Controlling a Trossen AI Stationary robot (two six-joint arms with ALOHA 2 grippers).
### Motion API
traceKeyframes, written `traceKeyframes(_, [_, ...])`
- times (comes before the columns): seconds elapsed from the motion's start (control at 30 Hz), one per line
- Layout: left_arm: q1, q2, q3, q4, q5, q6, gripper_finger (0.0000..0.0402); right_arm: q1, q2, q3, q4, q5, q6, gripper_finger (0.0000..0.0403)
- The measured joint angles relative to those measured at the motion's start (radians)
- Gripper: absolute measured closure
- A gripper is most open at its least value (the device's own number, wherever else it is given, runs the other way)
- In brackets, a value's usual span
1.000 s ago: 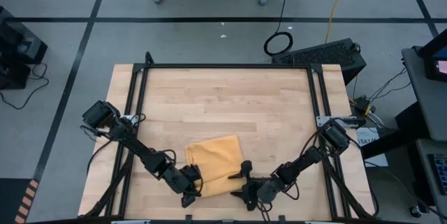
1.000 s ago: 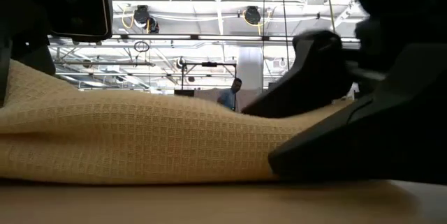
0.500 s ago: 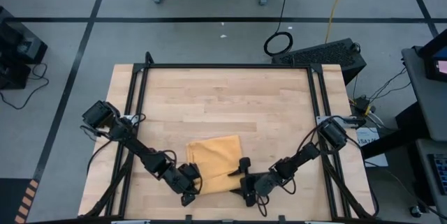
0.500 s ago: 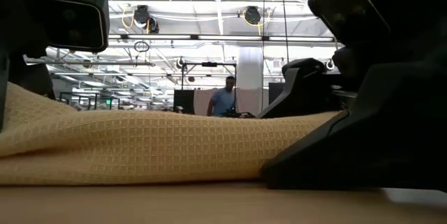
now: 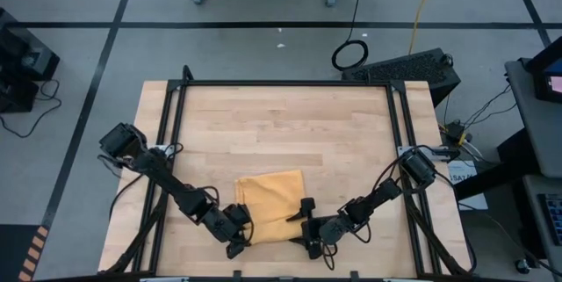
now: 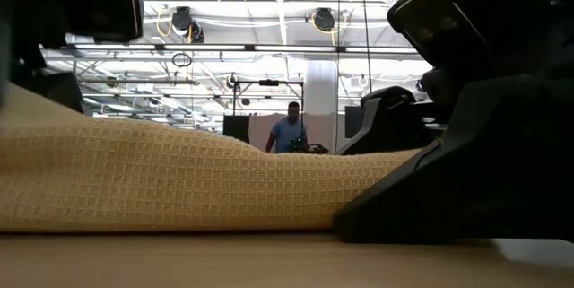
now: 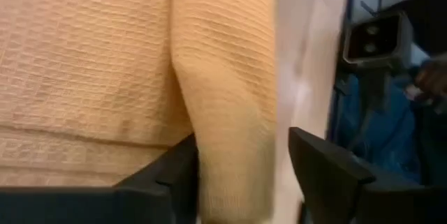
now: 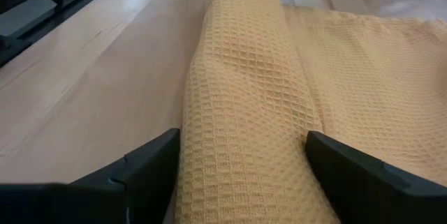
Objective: Roll towel
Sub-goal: Roll the folded yellow towel
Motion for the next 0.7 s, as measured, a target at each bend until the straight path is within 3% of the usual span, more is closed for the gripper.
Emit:
traceKeyframes(0.2, [0.006, -0.125, 0.0, -0.191, 0.031, 0.113, 0.0166, 0.0, 0.0, 0.0, -0.005, 0.001, 0.004, 0.0103])
traceKeyframes(0.33, [0.002, -0.239, 0.001, -0.276, -0.067, 0.198, 0.0164, 0.0, 0.001, 0.0, -0.007, 0.004, 0.006, 0.0103])
traceKeyframes(0.5, [-0.057, -0.283, 0.002, -0.076, -0.266, 0.339, 0.0164, 0.0, 0.001, 0.0, -0.009, 0.004, 0.031, 0.0103])
traceKeyframes(0.7, [-0.144, -0.164, 0.002, 0.069, -0.399, 0.437, 0.0164, -0.001, 0.001, 0.0, -0.009, 0.004, 0.031, 0.0103])
